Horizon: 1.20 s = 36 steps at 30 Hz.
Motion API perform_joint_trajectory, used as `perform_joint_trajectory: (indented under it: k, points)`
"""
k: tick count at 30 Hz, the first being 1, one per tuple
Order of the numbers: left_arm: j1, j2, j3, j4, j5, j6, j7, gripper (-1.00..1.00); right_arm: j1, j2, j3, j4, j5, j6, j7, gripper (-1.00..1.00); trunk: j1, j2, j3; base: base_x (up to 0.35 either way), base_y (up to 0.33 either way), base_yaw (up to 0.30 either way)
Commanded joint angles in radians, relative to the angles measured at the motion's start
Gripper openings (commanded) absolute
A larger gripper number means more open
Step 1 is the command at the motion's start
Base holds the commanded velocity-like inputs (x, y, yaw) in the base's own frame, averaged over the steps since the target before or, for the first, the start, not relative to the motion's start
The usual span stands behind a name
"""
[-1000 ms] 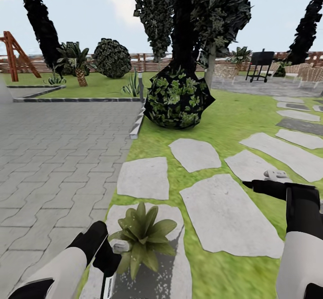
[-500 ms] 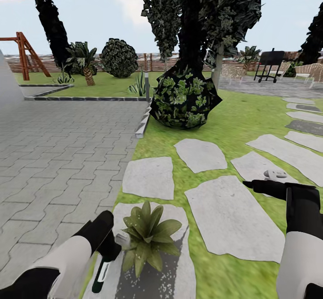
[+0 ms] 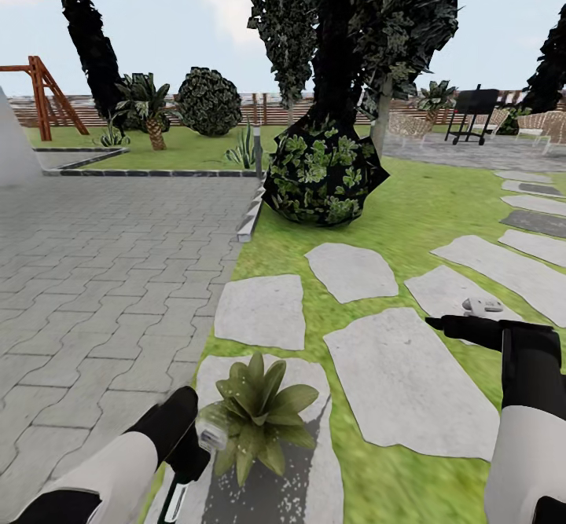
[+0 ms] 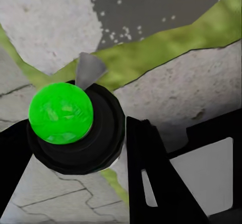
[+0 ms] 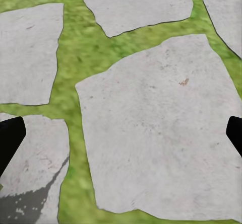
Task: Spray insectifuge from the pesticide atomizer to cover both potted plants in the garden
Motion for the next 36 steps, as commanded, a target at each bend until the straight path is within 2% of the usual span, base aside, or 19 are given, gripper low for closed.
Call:
perform_joint_trajectory:
  k: [1, 11, 16, 25, 30, 36]
  points:
    - [0.002, 0.000, -0.005, -0.002, -0.009, 0.002, -0.010, -1.00, -0.001, 0.000, -0.002, -0.001, 0.010, 0.001, 0.010, 1.00, 0.000, 0.000, -0.001, 0.000, 0.000, 0.000]
    - [0.013, 0.000, -0.004, -0.002, -0.009, 0.002, -0.011, -1.00, -0.001, 0.000, -0.001, -0.001, 0.010, 0.001, 0.010, 1.00, 0.000, 0.000, -0.001, 0.000, -0.001, 0.000]
    - [0.009, 0.000, -0.005, -0.003, -0.009, 0.002, -0.010, -1.00, -0.001, 0.000, 0.000, 0.001, 0.010, 0.001, 0.010, 1.00, 0.000, 0.000, -0.001, 0.000, -0.185, 0.003]
    - [-0.099, -0.004, -0.005, -0.005, -0.009, 0.005, -0.011, -1.00, -0.001, 0.000, 0.001, 0.003, 0.011, 0.001, 0.010, 1.00, 0.000, 0.000, -0.005, 0.000, -0.011, 0.202]
    - [-0.116, -0.017, -0.005, -0.005, -0.009, 0.005, -0.011, -1.00, -0.001, 0.000, 0.000, 0.002, 0.011, 0.001, 0.010, 1.00, 0.000, 0.000, -0.005, 0.000, 0.000, 0.039]
    - [-0.108, -0.017, -0.006, -0.004, -0.009, 0.005, -0.011, -1.00, -0.001, 0.000, -0.001, 0.002, 0.011, 0.001, 0.010, 1.00, 0.000, 0.000, -0.005, -0.076, -0.101, 0.002]
